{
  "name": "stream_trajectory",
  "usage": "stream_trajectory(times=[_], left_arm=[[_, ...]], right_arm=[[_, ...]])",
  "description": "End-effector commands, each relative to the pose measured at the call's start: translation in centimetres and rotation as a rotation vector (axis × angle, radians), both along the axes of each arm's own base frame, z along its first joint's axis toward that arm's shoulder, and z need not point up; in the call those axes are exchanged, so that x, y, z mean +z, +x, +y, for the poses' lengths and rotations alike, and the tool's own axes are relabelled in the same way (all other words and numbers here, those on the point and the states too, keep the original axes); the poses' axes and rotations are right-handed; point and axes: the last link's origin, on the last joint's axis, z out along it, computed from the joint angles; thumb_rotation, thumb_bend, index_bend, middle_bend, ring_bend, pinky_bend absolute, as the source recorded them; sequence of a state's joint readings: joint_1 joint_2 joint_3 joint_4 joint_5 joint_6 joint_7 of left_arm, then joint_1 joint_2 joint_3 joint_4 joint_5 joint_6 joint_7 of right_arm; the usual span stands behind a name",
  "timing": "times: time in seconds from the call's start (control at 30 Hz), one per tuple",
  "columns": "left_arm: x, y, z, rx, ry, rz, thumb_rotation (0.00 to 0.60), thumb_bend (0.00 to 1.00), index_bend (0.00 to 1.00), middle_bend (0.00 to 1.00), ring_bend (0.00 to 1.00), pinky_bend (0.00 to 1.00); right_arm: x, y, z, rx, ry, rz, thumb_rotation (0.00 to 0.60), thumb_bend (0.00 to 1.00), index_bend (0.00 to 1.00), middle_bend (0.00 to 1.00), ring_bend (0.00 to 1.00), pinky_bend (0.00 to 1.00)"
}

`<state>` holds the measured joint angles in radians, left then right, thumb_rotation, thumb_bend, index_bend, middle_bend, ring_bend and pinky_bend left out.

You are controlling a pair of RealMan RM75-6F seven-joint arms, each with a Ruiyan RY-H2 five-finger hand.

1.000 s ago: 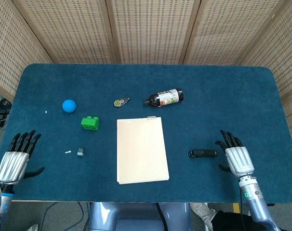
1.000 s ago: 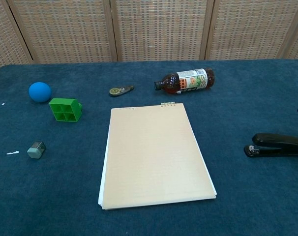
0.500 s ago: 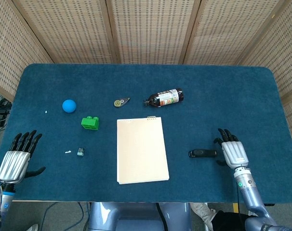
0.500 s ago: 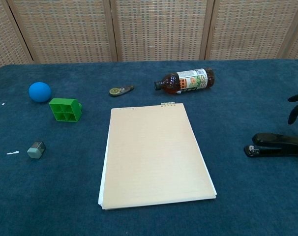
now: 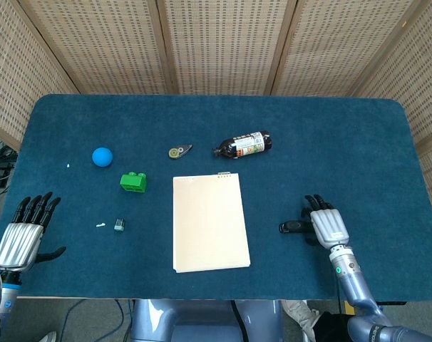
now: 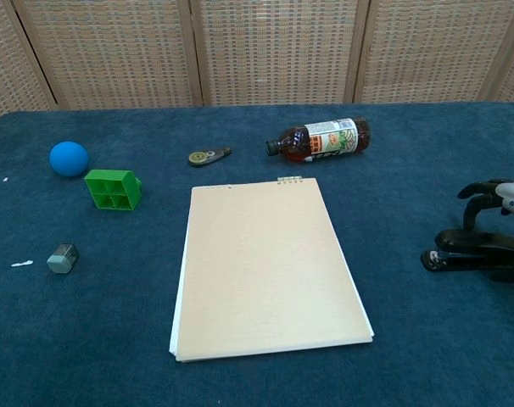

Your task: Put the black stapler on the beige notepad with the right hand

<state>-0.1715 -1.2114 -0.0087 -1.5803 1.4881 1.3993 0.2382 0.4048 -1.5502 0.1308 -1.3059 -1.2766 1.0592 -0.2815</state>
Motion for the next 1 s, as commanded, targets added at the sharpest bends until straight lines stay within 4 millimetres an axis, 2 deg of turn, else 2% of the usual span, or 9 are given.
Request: stream_trajectory(times=[0.03, 0.17, 0.23, 0.33, 0.43, 0.63, 0.93, 1.0], left_arm=[[0.0, 0.0, 0.0, 0.001, 0.000, -0.001, 0.600, 0.16, 0.00, 0.00, 0.00, 0.00], [0.1, 0.0, 0.0, 0.001, 0.000, -0.003, 0.600, 0.16, 0.00, 0.00, 0.00, 0.00], [0.0, 0.0, 0.1, 0.001, -0.002, -0.006, 0.600, 0.16, 0.00, 0.00, 0.00, 0.00], [0.1, 0.0, 0.1, 0.001, -0.003, -0.008, 0.600, 0.16, 0.00, 0.00, 0.00, 0.00], [0.1, 0.0, 0.0, 0.000, -0.004, -0.010, 0.600, 0.16, 0.00, 0.00, 0.00, 0.00], [0.1, -0.1, 0.0, 0.002, -0.006, -0.012, 0.600, 0.16, 0.00, 0.00, 0.00, 0.00], [0.2, -0.1, 0.0, 0.002, -0.004, -0.016, 0.600, 0.16, 0.00, 0.00, 0.00, 0.00], [0.3, -0.1, 0.0, 0.002, -0.005, -0.018, 0.600, 0.16, 0.00, 0.00, 0.00, 0.00]], right_arm=[[-0.4, 0.4, -0.3, 0.008, 0.000, 0.005, 0.600, 0.29, 0.48, 0.25, 0.18, 0.35], [-0.7, 0.6, -0.6, 0.015, -0.003, 0.014, 0.600, 0.33, 0.58, 0.38, 0.31, 0.46], [-0.9, 0.7, -0.9, 0.017, -0.014, 0.022, 0.600, 0.36, 0.65, 0.45, 0.41, 0.55], [-1.0, 0.8, -1.0, 0.007, -0.019, 0.016, 0.600, 0.38, 0.72, 0.52, 0.49, 0.65], [-1.0, 1.2, -1.0, 0.012, -0.018, 0.011, 0.600, 0.39, 0.75, 0.55, 0.54, 0.70], [-0.8, 3.0, -1.1, 0.048, -0.012, -0.009, 0.600, 0.40, 0.76, 0.56, 0.57, 0.74], [-0.4, 8.2, -1.1, 0.142, 0.001, -0.041, 0.600, 0.40, 0.76, 0.56, 0.57, 0.74], [-0.7, 9.9, -1.0, 0.171, 0.013, -0.045, 0.600, 0.40, 0.76, 0.56, 0.57, 0.74]])
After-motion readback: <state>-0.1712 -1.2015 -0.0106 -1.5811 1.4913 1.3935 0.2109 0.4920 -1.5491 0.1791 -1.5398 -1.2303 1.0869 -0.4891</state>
